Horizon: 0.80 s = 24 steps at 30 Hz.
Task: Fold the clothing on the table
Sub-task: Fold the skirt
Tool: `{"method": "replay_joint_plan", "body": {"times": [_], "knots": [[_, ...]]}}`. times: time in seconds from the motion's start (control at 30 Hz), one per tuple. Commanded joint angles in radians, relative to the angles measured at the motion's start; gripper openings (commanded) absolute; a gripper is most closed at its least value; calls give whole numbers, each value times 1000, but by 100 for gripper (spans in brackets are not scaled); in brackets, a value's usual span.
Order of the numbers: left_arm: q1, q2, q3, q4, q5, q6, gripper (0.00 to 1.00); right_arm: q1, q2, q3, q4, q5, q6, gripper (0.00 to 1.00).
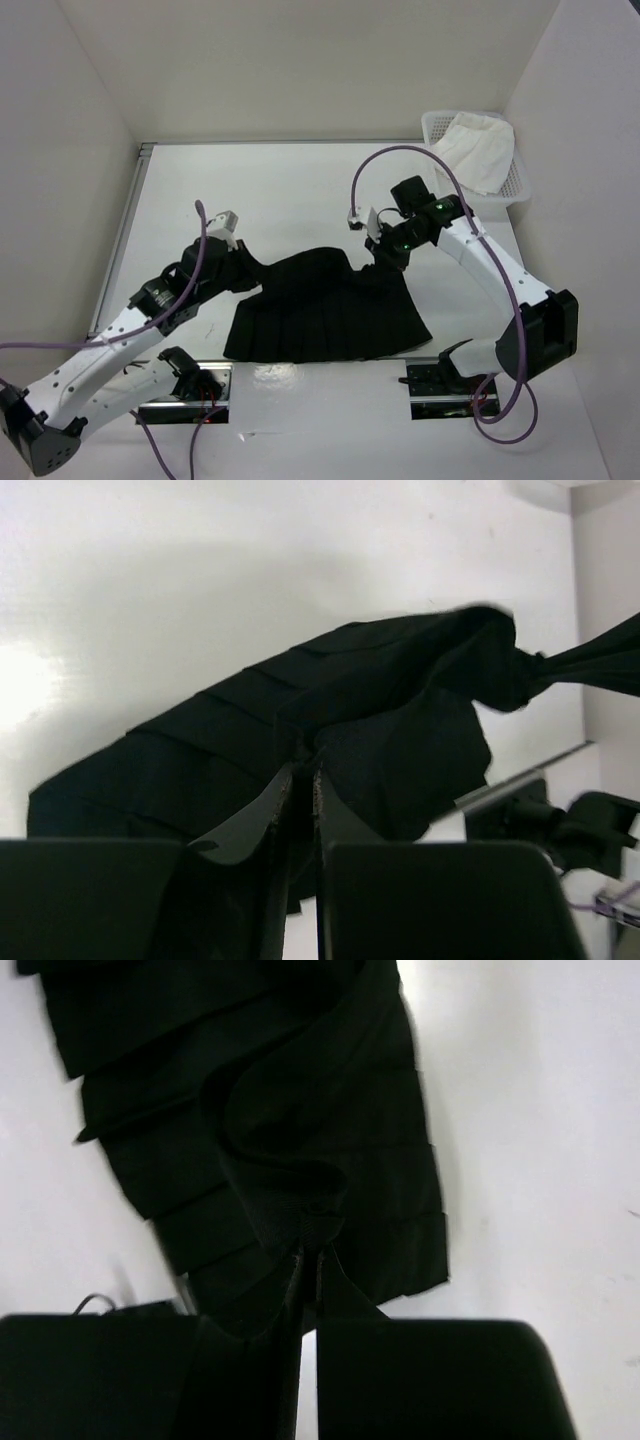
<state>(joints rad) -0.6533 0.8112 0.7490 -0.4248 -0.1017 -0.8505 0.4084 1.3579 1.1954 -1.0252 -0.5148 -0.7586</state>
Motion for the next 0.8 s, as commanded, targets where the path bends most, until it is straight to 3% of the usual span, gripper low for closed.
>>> {"method": "replay_joint_plan", "body": {"times": [0.0,0.13,0.43,0.77], "knots": [[-6,-110,-7,-63,60,-62,0,49,-42,4,-182,-89,-131,0],[-6,-185,-7,-150,82,-71,0,108,-11,43,-251,-111,-186,0],[-6,-167,-46,-169,243,-30,0,283,105,52,-273,-120,-176,0],[-6,-213,-34,-333,349,-30,5,382,233,43,-273,-34,-185,0]]}}
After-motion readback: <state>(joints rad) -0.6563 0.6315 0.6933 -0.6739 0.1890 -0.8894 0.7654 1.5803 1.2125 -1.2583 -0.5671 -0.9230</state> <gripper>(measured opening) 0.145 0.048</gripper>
